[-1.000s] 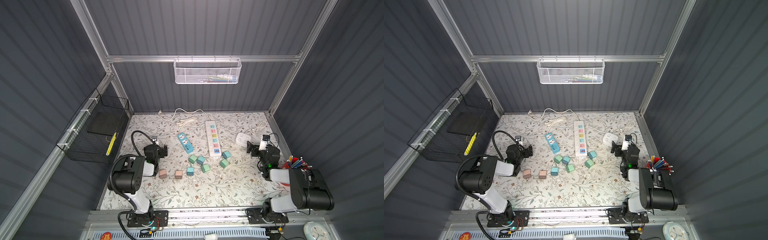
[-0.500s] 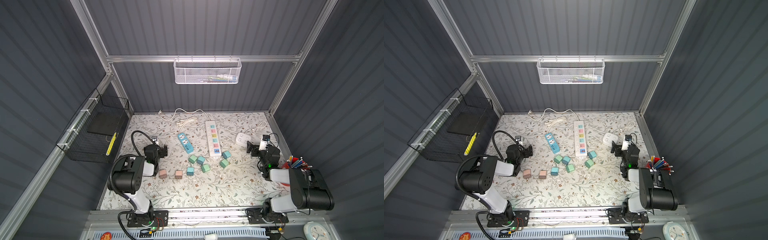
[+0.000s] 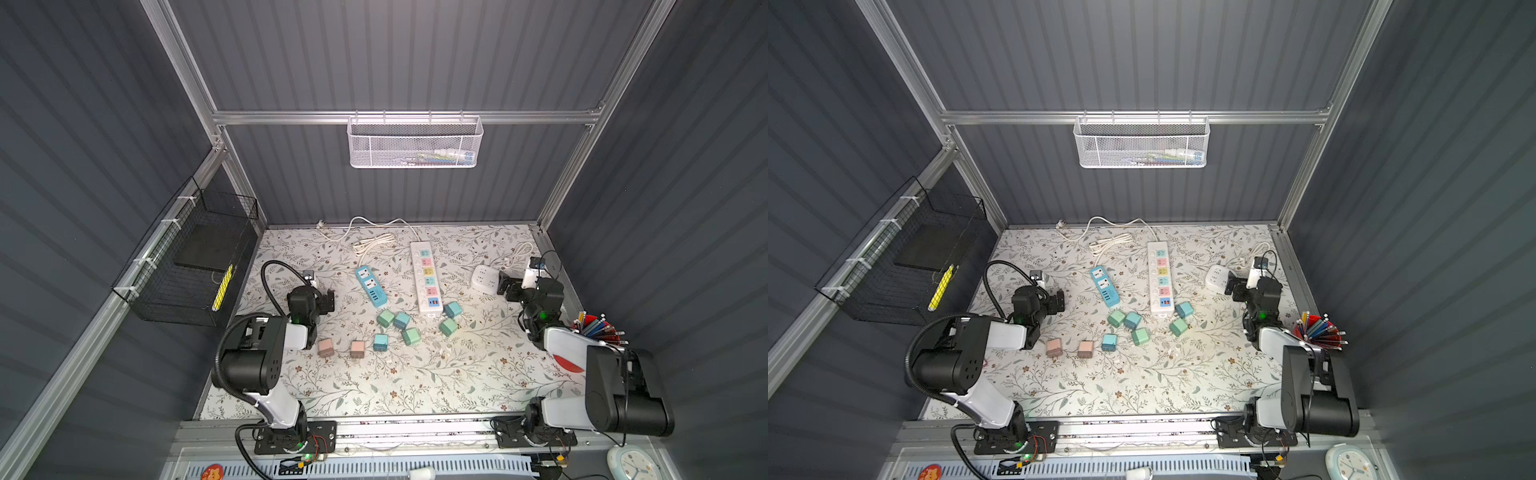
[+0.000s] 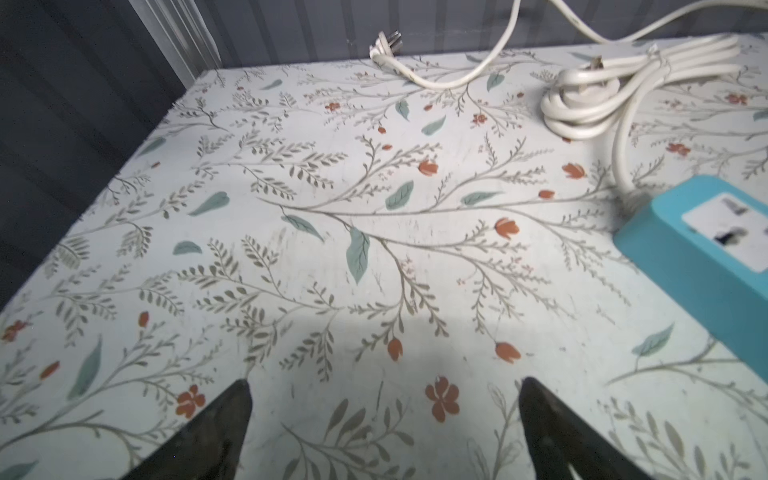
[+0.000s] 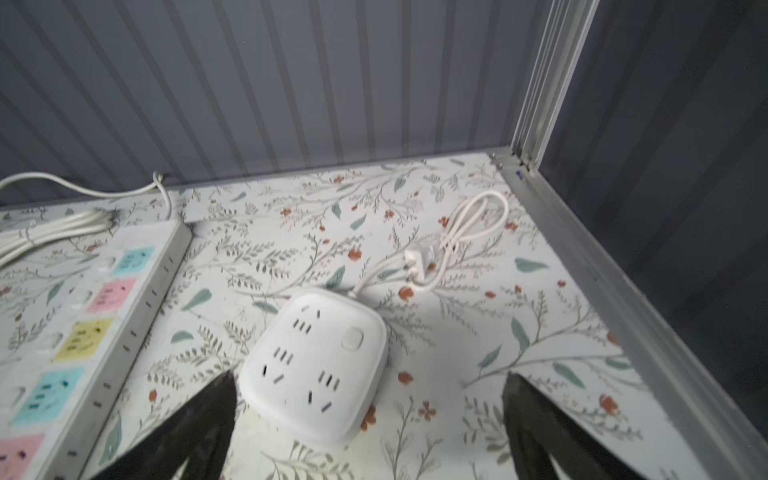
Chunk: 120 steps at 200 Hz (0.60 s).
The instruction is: Insert the plug
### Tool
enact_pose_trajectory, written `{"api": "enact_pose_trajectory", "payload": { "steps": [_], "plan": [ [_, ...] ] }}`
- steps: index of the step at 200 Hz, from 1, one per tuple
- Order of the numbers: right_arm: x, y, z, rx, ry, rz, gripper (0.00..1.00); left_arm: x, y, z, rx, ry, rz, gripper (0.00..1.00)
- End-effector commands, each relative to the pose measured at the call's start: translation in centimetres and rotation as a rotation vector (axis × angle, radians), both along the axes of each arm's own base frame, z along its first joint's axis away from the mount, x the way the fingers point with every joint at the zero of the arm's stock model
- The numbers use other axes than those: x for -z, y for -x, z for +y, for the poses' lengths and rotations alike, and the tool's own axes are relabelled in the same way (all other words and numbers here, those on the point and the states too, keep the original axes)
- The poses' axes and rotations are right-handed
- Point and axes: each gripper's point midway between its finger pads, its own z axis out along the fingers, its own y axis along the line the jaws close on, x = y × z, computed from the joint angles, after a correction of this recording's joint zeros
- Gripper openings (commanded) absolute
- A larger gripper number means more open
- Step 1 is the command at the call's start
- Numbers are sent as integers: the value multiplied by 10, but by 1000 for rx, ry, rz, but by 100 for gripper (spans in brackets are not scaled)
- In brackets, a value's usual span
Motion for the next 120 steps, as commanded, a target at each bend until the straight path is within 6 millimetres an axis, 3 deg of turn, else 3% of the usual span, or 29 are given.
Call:
{"api": "enact_pose_trajectory", "payload": {
  "steps": [1, 28, 41, 52, 70, 85, 120],
  "plan": [
    [-29, 0, -3, 99, -46, 143, 99, -82, -7, 2, -47, 96, -84, 100],
    [-78, 4, 0, 167, -210, 274, 99, -181, -5, 0, -111, 286, -130, 100],
    [-80, 5, -2, 233, -342, 276, 99, -221, 0, 4, -179, 391, -138, 100],
    [-77, 4, 1, 222, -430, 268, 99, -243, 7, 7, -234, 463, -135, 100],
    [-78, 1, 23, 111, -493, 286, 94, -267, 14, -2, -184, 534, -177, 100],
    [-73, 2, 42, 65, -466, 353, 91, -277, 16, -13, -114, 581, -215, 100],
    [-51, 13, 99, 11, -213, 485, 98, -271, -2, -48, 41, 684, -138, 99]
  ]
}}
